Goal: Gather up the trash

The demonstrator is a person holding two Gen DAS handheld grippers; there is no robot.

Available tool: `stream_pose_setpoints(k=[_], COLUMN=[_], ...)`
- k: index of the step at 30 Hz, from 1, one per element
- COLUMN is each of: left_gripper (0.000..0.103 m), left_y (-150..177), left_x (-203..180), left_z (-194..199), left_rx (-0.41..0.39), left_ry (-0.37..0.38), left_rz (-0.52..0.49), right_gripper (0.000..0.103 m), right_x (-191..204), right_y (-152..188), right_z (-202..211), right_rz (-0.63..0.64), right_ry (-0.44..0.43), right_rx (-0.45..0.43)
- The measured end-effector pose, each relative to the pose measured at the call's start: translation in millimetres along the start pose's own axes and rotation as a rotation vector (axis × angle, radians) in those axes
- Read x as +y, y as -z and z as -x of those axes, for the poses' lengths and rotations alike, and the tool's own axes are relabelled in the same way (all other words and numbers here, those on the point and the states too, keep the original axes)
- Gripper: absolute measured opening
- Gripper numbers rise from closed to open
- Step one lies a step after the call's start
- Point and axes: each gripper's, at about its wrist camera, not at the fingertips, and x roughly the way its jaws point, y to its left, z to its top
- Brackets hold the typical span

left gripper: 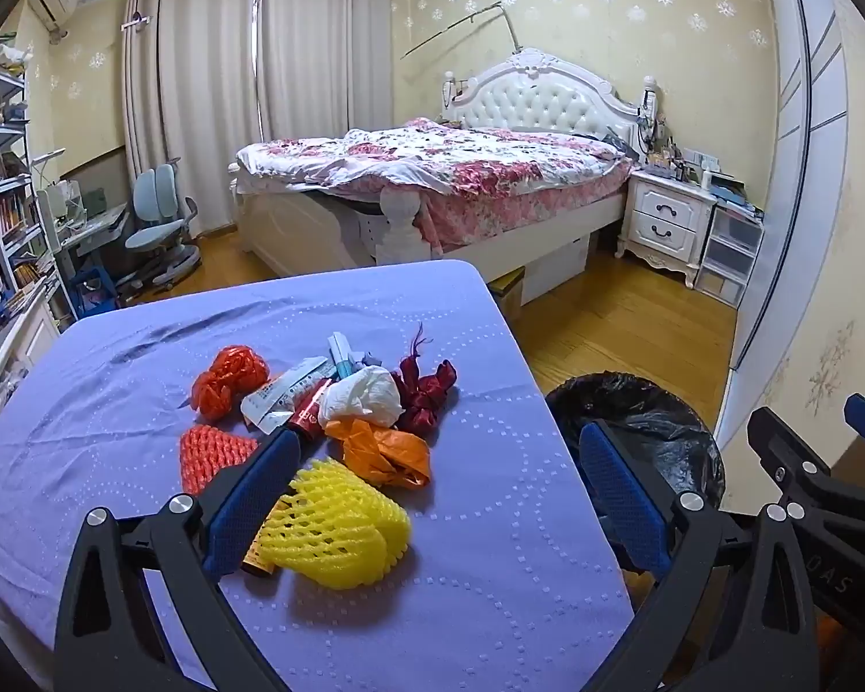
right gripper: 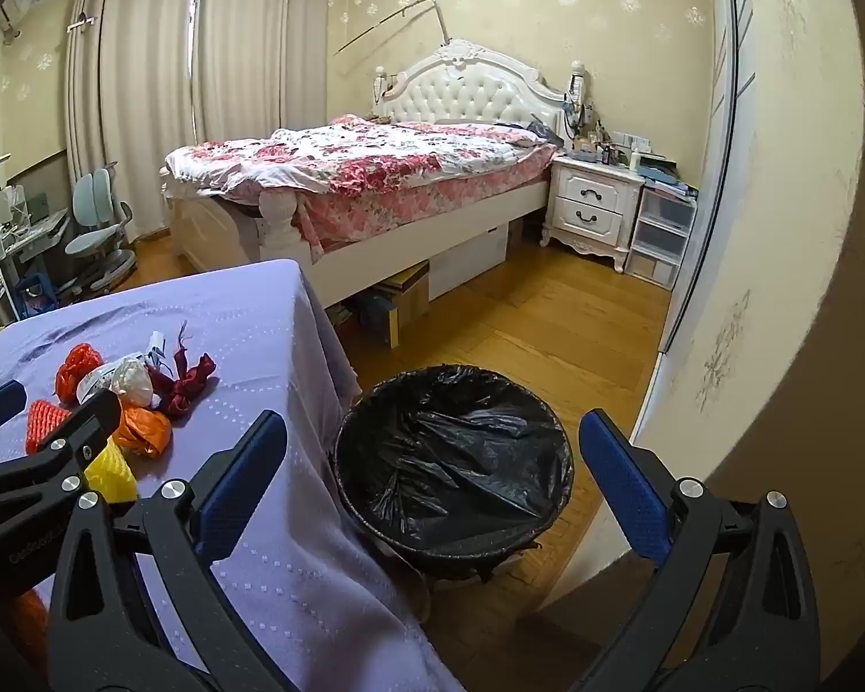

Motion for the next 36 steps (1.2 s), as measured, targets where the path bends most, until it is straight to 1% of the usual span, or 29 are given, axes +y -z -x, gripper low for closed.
stream_pose_setpoints(k=[7,9,15,16,36], left_gripper=[0.097,0.097,0.097,0.097,0.097], left_y=[6.9,8.5,10.4,11.0,9.6], left_x=[-7.0,-1.0,4.5,5.0,2.5], left_z=[4.1,-1.8,-3.6,-3.8,-3.9], left_rx=[0.005,0.020,0.027,0.028,0.034], left_ry=[-0.014,0.003,0.010,0.011,0.008], left_rz=[-0.004,0.012,0.018,0.017,0.016], right_gripper=[0.099,0.099,0.099,0.099,0.099], right_x=[-4.3,-4.5,-7.8,-8.6,-7.8], right_y=[-1.9,8.9,15.3,8.4,9.7], right_z=[2.2,0.7,2.1,0.2,-1.6], right_rz=[-0.004,-0.002,-0.003,-0.003,-0.010], right_ry=[-0.001,0.004,0.002,0.004,0.000], right_rx=[0.003,0.008,0.018,0.025,0.033])
